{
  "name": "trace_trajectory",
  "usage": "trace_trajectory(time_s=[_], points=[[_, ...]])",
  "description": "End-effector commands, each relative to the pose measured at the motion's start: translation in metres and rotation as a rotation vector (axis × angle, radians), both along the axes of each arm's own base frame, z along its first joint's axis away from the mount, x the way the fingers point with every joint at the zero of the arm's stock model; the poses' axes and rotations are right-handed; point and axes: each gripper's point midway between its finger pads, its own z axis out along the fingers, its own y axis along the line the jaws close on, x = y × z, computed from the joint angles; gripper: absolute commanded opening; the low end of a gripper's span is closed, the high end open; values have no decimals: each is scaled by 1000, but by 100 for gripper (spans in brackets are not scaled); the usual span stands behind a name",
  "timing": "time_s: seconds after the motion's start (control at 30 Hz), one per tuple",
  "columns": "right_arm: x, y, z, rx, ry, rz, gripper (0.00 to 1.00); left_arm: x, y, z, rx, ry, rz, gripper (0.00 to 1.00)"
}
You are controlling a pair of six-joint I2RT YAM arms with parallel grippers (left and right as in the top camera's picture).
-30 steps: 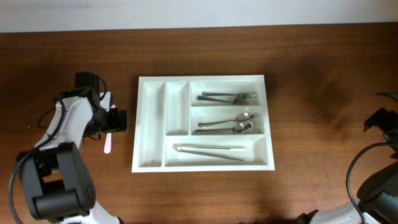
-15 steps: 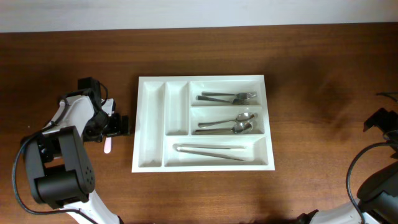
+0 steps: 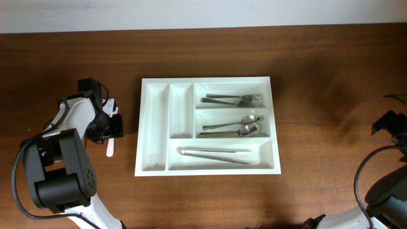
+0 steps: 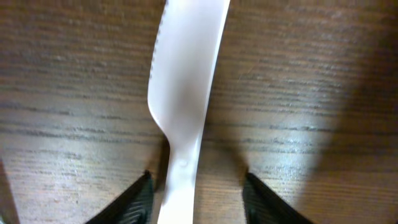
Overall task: Pack container
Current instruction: 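Lower and close the left gripper on the white plastic knife, then lift the knife and carry it toward the tray's left compartment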
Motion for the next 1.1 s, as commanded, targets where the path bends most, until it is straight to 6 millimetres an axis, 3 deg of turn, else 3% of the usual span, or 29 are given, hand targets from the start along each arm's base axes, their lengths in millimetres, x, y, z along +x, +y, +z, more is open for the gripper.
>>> trace_trajectory(time_s=[0.0, 0.13, 0.2, 0.47, 0.6, 0.7, 0.87, 0.97, 1.07], points=[[0, 2, -3, 8, 5, 2, 99, -2, -8, -15, -48, 22, -13, 41], [0, 2, -3, 8, 5, 2, 99, 1, -7, -13, -47, 14, -12, 16], [0, 2, -3, 8, 5, 2, 99, 3, -7, -12, -46, 8, -12, 8], [0, 2, -3, 8, 5, 3, 99, 11, -4, -6, -37, -11, -11, 2], [0, 2, -3, 8, 5, 2, 99, 20, -2, 8, -35, -23, -12, 2], [0, 2, -3, 8, 5, 2, 99, 33, 0, 32, -31, -46, -13, 2], [0, 2, -3, 8, 5, 2, 99, 60, -1, 88, -18, -117, -29, 2], [0, 2, -3, 8, 5, 2, 99, 75, -15, 125, -19, -171, -67, 2], [0, 2, -3, 8, 5, 2, 99, 85, -44, 152, -49, -215, -128, 2]])
